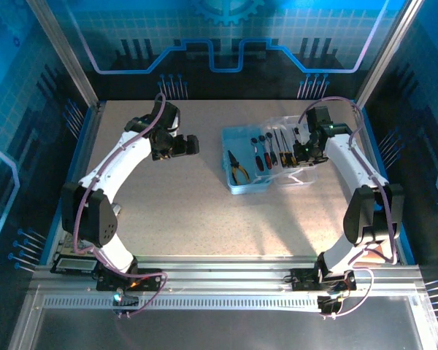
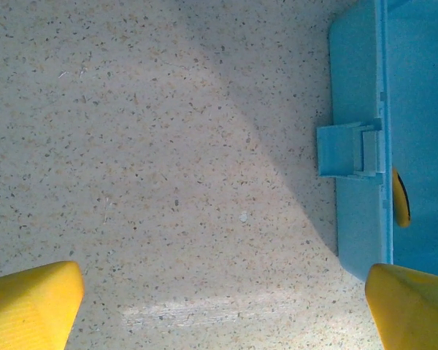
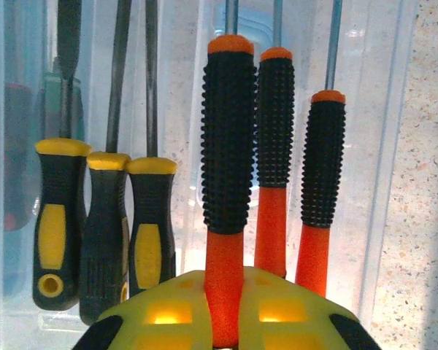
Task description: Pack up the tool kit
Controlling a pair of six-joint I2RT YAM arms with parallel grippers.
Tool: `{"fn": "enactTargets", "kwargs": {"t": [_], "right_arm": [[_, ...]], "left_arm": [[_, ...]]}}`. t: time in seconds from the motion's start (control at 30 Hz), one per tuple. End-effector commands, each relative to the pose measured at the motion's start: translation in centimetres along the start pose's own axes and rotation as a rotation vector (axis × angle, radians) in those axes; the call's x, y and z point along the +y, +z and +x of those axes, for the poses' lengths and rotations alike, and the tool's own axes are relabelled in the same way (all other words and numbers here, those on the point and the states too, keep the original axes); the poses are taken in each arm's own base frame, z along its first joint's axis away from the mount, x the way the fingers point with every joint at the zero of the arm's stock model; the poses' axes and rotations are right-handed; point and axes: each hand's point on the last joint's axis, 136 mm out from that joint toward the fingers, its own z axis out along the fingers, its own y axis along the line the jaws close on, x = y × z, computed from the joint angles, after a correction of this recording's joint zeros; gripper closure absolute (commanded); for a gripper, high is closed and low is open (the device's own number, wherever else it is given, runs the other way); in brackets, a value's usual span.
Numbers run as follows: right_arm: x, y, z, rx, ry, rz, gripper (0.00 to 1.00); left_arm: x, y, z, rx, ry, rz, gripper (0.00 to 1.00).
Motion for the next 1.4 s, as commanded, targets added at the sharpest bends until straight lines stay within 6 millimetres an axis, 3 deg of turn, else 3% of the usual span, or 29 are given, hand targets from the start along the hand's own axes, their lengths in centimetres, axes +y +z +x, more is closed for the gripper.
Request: {"fn": "enactTargets", "kwargs": {"t": [0.0, 0.17, 0.3, 0.43, 0.5, 0.67, 0.8, 0.9, 1.13, 1.37], "right_arm": [[0.0, 0.3, 0.6, 0.034, -0.015, 0.016, 0.84], [0.0, 0.1, 0.5, 0.031, -0.016, 0.021, 0.73], [0.1, -0.5, 0.2, 0.016, -0.011, 0.017, 0.71], [0.3, -2.2, -0.1, -0.017, 0.019, 0.014, 0.65], [0.2, -3.9, -0.2, -0.058, 0.046, 0.016, 0.53], [0.7, -8.0, 0.8, -0.155, 0.129, -0.015, 0.0], [0.7, -9.5, 2.5, -0.202, 0.238, -0.036, 0.0], [1.3, -9.3, 3.9, -0.231, 0.347, -0.088, 0.0], [2.0, -7.6, 7.9, -0.254, 0.597, -0.155, 0.0], [-0.4, -4.2, 11.4, -0.224, 0.741, -0.027, 0.09]], "left_arm": [[-0.3, 0.2, 0.1, 0.01, 0.024, 0.02, 0.01], [-0.5, 0.2, 0.1, 0.009, 0.023, 0.029, 0.01], [-0.5, 0.3, 0.1, 0.009, 0.023, 0.032, 0.01], [-0.7, 0.5, 0.1, 0.015, 0.019, 0.041, 0.01], [-0.8, 0.7, 0.2, 0.02, 0.016, 0.046, 0.01], [-1.3, 1.8, 0.4, 0.041, 0.013, 0.065, 0.01], [-1.9, 2.8, 0.5, 0.053, 0.019, 0.078, 0.01], [-2.5, 3.9, 0.6, 0.071, 0.029, 0.084, 0.01], [-4.1, 5.7, 0.7, 0.085, 0.04, 0.118, 0.01], [-4.9, 6.7, 0.6, 0.1, 0.055, 0.149, 0.01]]}}
